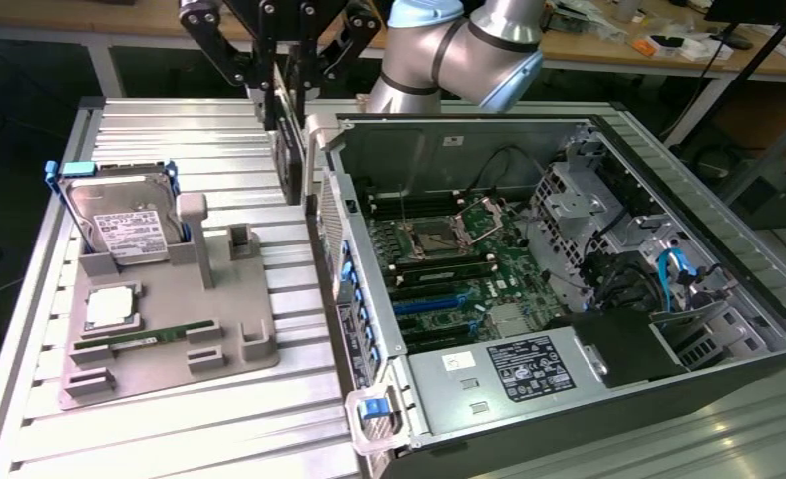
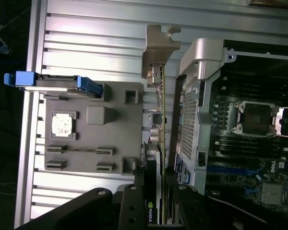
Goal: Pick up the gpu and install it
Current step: 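Pick up the gpu and move the gpu toward the slot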
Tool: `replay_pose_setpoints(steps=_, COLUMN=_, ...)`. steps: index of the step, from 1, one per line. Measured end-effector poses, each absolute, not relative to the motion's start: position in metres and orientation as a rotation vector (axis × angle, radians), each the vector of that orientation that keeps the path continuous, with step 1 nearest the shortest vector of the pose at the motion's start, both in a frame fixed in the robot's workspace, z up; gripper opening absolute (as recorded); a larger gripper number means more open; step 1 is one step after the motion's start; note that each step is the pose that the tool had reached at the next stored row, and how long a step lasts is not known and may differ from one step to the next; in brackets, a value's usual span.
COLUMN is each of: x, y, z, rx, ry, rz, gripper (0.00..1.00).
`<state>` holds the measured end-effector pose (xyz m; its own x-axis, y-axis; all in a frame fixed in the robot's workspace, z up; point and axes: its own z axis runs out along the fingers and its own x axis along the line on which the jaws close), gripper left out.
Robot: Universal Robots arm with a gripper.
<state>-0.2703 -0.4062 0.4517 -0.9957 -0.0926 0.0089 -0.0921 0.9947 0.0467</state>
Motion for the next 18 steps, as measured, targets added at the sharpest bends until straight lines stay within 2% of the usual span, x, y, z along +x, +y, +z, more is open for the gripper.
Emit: replay_pose_setpoints(steps=18, x=-0.217, y=-0.406, z=0.454, rx=0.145, ry=-3.116, rz=-0.086, gripper=0.27)
